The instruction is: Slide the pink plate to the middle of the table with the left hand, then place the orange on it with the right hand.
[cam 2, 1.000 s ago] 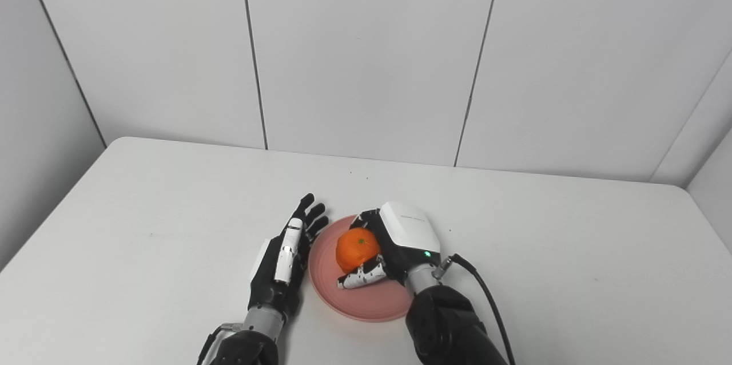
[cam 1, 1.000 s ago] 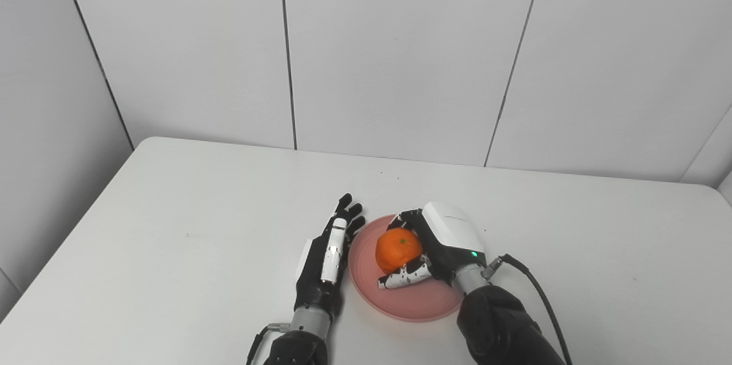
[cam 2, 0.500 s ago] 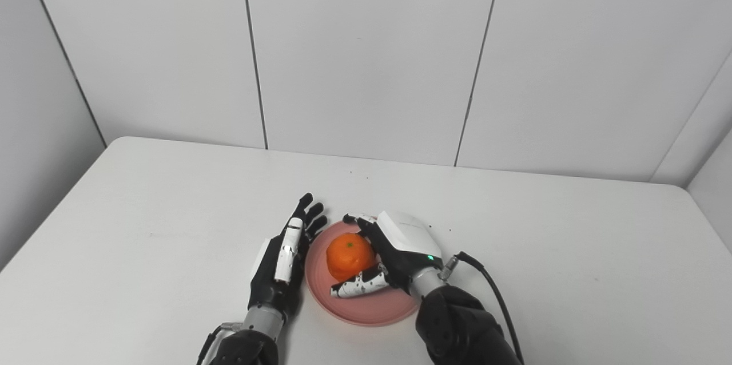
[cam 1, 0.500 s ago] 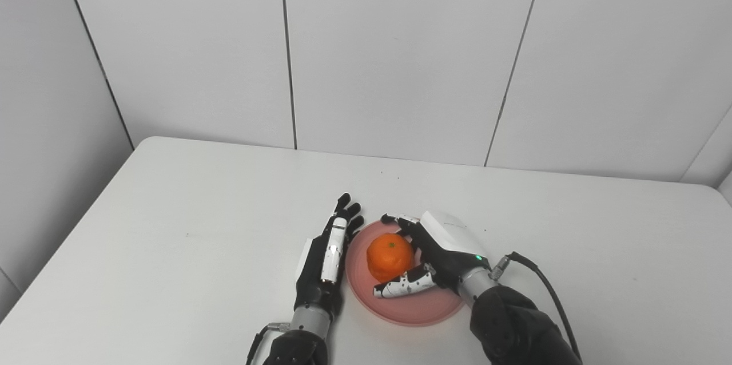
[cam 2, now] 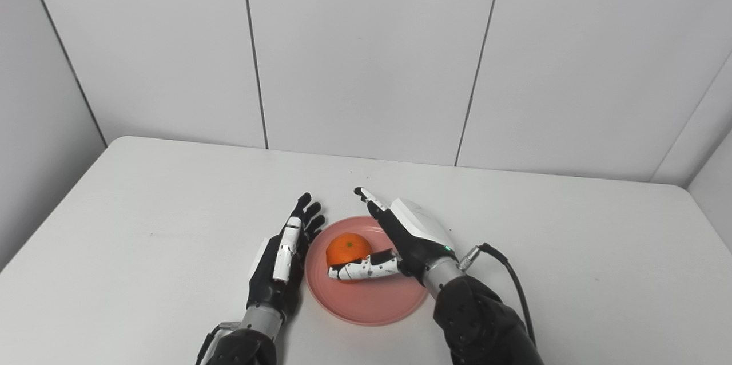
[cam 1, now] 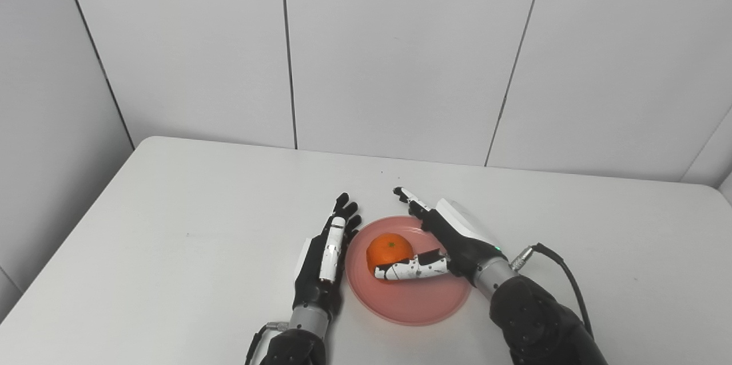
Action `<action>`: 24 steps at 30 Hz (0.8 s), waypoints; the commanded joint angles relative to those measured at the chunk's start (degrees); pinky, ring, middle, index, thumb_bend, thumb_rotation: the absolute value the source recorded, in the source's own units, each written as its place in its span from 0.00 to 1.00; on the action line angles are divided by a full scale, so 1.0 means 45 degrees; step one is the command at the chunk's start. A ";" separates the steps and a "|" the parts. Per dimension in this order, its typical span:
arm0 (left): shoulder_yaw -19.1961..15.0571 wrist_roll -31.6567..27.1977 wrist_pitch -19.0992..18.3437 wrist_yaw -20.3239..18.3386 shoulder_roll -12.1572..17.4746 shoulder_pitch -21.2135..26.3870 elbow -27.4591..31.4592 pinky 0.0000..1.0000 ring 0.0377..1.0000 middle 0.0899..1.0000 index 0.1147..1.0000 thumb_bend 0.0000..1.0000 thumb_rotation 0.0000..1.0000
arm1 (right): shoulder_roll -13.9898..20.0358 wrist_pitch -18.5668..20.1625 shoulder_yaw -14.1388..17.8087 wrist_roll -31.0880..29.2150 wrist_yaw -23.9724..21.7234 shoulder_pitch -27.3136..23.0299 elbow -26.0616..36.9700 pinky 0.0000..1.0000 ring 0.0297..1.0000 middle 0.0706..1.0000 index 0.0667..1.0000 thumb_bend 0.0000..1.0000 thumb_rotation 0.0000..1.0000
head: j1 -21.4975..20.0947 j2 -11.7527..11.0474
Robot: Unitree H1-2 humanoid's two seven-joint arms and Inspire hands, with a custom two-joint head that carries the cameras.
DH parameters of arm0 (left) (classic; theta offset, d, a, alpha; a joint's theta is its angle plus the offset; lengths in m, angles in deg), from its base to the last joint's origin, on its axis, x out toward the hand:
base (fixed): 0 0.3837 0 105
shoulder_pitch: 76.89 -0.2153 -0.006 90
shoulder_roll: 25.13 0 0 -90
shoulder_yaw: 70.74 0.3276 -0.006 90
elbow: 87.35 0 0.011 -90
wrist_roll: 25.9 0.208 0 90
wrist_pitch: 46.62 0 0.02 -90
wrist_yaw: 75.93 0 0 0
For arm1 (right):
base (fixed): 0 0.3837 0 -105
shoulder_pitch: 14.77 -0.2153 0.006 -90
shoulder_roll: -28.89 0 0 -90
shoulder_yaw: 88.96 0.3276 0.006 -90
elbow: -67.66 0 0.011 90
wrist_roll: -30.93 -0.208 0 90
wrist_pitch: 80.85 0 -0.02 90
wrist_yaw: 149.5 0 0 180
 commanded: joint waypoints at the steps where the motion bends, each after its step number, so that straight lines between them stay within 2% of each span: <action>1: -0.0063 -0.0169 -0.0128 -0.0075 0.0003 0.0012 0.0002 0.95 0.96 0.96 0.95 0.35 1.00 | -0.0085 -0.0372 0.0398 -0.0363 0.0451 -0.0424 0.0671 0.83 0.91 0.96 0.97 1.00 0.47 | -0.0013 -0.0013; 5: -0.0111 -0.0262 -0.0038 -0.0024 -0.0052 -0.0021 0.0005 0.93 0.94 0.95 0.93 0.36 1.00 | -0.0161 -0.0435 0.0731 -0.0484 0.0983 -0.0325 0.1156 0.81 0.90 0.95 0.97 1.00 0.51 | -0.0104 -0.0007; 9: -0.0054 -0.0138 0.0014 -0.0077 0.0069 0.0015 -0.0091 0.93 0.94 0.95 0.93 0.37 1.00 | -0.0294 -0.0912 0.1224 -0.0695 0.1999 -0.0129 0.1533 0.80 0.89 0.94 0.96 1.00 0.55 | -0.0209 0.0007; 11: -0.0048 -0.0091 0.0002 -0.0061 0.0102 0.0037 -0.0125 0.93 0.93 0.95 0.93 0.37 1.00 | -0.0342 -0.0918 0.1439 -0.0770 0.2328 -0.0042 0.1696 0.77 0.87 0.91 0.96 1.00 0.61 | -0.0280 -0.0003; 14: -0.0054 -0.0069 0.0022 -0.0047 0.0157 0.0067 -0.0185 0.93 0.93 0.95 0.94 0.37 1.00 | -0.0429 -0.1061 0.1773 -0.0744 0.2970 0.0230 0.1990 0.81 0.90 0.93 0.96 1.00 0.70 | -0.0356 0.0020; 15: -0.0060 -0.0092 -0.0003 -0.0060 0.0177 0.0074 -0.0175 0.93 0.93 0.95 0.94 0.37 1.00 | -0.0490 -0.1326 0.1951 -0.0810 0.3357 0.0404 0.1984 0.81 0.90 0.92 0.96 1.00 0.71 | -0.0389 0.0024; 18: -0.0076 -0.0149 -0.0109 -0.0070 0.0222 0.0082 -0.0110 0.94 0.94 0.95 0.94 0.37 1.00 | -0.0745 -0.1975 0.2519 -0.1350 0.4292 0.0942 0.1890 0.83 0.90 0.93 0.95 0.94 0.81 | -0.0479 0.0050; 22: -0.0145 -0.0233 -0.0163 -0.0073 0.0257 0.0084 -0.0023 0.94 0.93 0.94 0.94 0.36 1.00 | -0.0822 -0.2260 0.2803 -0.1710 0.4790 0.1449 0.1864 0.82 0.90 0.94 0.96 0.81 0.97 | -0.0653 0.0126; 24: -0.0187 -0.0234 -0.0185 -0.0057 0.0279 0.0090 0.0021 0.93 0.93 0.94 0.93 0.36 1.00 | -0.0916 -0.2593 0.2987 -0.1934 0.5224 0.1826 0.1648 0.85 0.92 0.94 0.96 0.76 1.00 | -0.0735 0.0162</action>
